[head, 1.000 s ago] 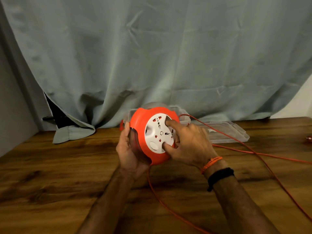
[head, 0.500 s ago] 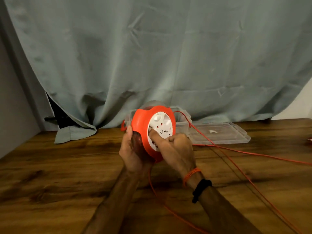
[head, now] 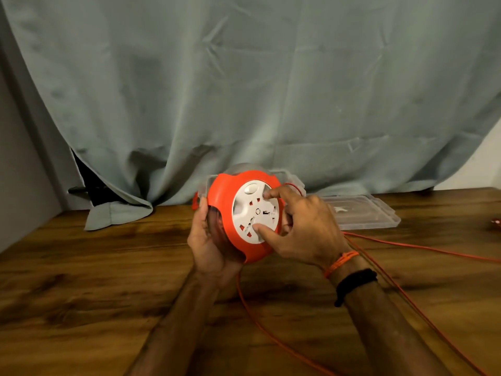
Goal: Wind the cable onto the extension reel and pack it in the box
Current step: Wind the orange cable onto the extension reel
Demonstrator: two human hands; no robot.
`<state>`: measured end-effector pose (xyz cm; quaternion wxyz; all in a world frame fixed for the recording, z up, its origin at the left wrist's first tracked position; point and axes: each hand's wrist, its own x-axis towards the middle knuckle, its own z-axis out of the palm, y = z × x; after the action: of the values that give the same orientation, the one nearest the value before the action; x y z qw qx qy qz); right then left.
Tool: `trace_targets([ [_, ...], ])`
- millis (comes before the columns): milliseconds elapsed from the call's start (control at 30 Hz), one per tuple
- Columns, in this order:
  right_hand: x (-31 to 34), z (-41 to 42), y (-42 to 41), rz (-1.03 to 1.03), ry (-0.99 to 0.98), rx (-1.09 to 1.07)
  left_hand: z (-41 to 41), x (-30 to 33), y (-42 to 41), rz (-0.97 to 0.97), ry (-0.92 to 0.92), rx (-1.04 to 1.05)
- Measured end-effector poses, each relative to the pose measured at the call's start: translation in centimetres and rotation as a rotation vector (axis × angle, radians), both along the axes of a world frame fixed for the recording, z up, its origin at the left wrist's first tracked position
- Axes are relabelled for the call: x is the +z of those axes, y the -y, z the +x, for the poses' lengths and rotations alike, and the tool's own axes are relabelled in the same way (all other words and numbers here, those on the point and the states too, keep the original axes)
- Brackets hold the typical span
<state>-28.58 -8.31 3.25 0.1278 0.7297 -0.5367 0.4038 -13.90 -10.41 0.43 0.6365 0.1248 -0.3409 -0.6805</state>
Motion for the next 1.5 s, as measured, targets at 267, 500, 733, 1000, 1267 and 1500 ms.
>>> trace_targets([
  [267, -0.5, -0.5, 0.2, -0.008, -0.162, -0.019, 0.3, -0.4, 0.4, -0.04, -0.006, -0.137],
  [500, -0.5, 0.2, -0.2, 0.051, -0.069, -0.109, 0.0, -0.2, 0.1, -0.03, 0.012, -0.088],
  [733, -1.6, 4.6, -0.2, 0.24, 0.737, -0.091, -0.3, -0.3, 0.5, -0.024, -0.008, 0.086],
  [1000, -1.3, 3.7, 0.1, 0.281, 0.657, 0.009, -0.1, -0.1, 0.7, 0.023, -0.014, 0.14],
  [1267, 0.1, -0.2, 0.0, 0.019, -0.01, 0.049, 0.8, -0.4, 0.8, -0.005, -0.052, -0.045],
  [1500, -0.9, -0.2, 0.4, 0.003, -0.149, -0.007, 0.6, -0.2, 0.5, -0.016, -0.048, -0.11],
])
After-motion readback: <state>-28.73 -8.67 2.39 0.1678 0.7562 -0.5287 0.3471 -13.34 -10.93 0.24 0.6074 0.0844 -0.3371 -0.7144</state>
